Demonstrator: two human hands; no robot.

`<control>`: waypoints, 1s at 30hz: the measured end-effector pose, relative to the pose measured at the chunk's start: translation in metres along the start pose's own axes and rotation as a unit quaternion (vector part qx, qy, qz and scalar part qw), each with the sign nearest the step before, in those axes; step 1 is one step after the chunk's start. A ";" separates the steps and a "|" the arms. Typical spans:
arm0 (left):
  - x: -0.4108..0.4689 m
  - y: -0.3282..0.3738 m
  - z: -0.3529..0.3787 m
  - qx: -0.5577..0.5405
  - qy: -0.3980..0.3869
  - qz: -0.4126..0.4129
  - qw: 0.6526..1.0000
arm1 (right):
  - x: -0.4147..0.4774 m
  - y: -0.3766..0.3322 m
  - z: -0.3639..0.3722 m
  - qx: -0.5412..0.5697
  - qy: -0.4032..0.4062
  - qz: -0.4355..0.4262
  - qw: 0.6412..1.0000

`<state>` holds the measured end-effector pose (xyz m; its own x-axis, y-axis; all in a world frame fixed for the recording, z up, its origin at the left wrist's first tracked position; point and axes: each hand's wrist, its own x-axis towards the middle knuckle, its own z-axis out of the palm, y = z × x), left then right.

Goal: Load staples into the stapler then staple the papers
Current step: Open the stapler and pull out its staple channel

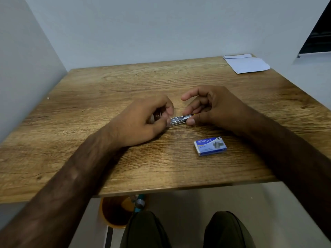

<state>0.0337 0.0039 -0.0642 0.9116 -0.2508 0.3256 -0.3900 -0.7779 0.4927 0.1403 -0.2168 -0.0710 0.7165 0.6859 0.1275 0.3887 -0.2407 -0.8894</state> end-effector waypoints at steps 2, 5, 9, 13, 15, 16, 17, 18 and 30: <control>-0.003 -0.003 0.001 -0.001 -0.003 -0.005 1.000 | -0.001 -0.001 0.000 -0.017 0.005 -0.007 1.000; -0.007 -0.008 0.003 -0.037 0.018 -0.017 0.999 | -0.004 -0.004 0.001 -0.072 0.020 -0.025 0.997; -0.011 -0.012 0.004 -0.070 0.041 -0.031 0.996 | -0.010 -0.008 0.004 -0.186 0.058 -0.065 0.979; -0.012 -0.009 0.005 -0.051 0.052 -0.032 0.997 | -0.014 -0.009 0.007 -0.239 0.073 -0.090 0.964; -0.012 -0.007 0.003 -0.032 0.055 -0.027 0.998 | -0.014 -0.010 0.007 -0.257 0.069 -0.094 0.959; -0.011 -0.006 0.002 -0.022 0.053 -0.023 0.998 | -0.014 -0.010 0.007 -0.267 0.068 -0.096 0.957; -0.011 -0.005 0.001 -0.011 0.048 -0.017 0.999 | -0.015 -0.011 0.008 -0.273 0.066 -0.097 0.955; -0.011 -0.005 0.000 0.000 0.041 -0.011 0.999 | -0.015 -0.011 0.008 -0.277 0.065 -0.100 0.953; -0.016 -0.005 -0.009 0.029 0.022 -0.015 0.999 | -0.017 -0.016 0.015 -0.312 0.032 -0.134 0.940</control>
<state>0.0203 0.0169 -0.0650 0.9157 -0.2021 0.3473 -0.3530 -0.8175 0.4551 0.1138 -0.2144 -0.0655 0.5697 0.7415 0.3543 0.8102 -0.4344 -0.3935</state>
